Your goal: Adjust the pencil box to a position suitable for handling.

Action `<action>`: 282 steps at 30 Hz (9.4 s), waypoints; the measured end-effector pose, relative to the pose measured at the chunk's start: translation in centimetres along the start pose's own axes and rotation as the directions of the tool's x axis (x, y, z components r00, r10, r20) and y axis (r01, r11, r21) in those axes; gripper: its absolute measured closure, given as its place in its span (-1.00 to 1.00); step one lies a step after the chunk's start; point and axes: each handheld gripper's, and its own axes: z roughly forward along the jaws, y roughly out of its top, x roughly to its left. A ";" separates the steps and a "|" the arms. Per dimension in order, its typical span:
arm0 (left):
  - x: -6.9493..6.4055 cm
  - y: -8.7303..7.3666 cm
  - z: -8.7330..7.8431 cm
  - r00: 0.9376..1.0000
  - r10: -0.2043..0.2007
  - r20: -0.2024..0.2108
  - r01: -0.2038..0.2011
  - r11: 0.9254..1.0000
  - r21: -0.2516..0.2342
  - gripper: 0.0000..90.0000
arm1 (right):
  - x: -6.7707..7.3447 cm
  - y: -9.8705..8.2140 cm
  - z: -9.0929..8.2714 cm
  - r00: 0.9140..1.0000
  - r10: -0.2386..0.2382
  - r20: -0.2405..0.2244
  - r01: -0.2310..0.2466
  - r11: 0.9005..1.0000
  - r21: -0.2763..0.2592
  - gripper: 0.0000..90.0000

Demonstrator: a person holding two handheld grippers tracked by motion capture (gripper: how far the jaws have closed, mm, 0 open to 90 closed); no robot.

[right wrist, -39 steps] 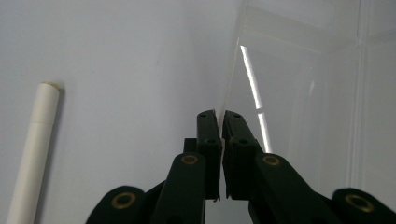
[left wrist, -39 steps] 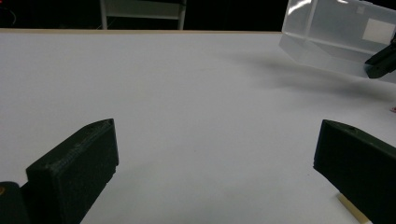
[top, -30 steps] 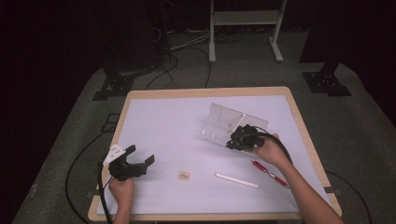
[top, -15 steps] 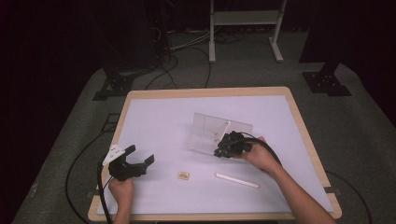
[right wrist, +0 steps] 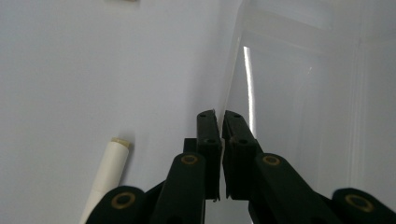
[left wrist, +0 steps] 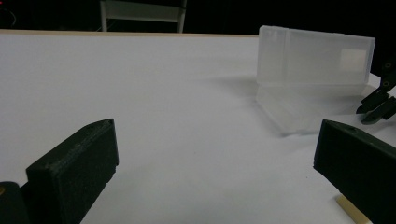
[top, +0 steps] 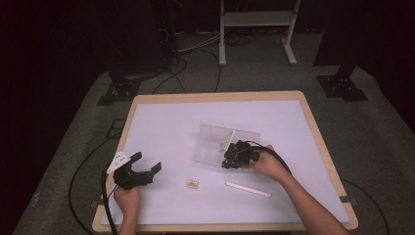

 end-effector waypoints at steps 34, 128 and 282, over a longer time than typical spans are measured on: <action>-0.1 0.0 0.0 1.000 0.009 0.000 -0.009 1.000 0.007 -1.00 | 1.1 -4.1 -5.5 0.972 0.232 0.043 -0.219 0.955 -0.198 0.04; -0.3 0.0 0.1 1.000 0.013 -0.001 -0.013 1.000 0.012 -1.00 | 5.4 -15.6 -9.4 0.880 0.462 0.110 -0.425 0.869 -0.252 -0.05; -0.2 0.0 0.0 1.000 0.012 -0.001 -0.012 1.000 0.011 -1.00 | 5.1 -11.2 -10.7 0.931 0.341 0.131 -0.303 0.921 -0.244 0.75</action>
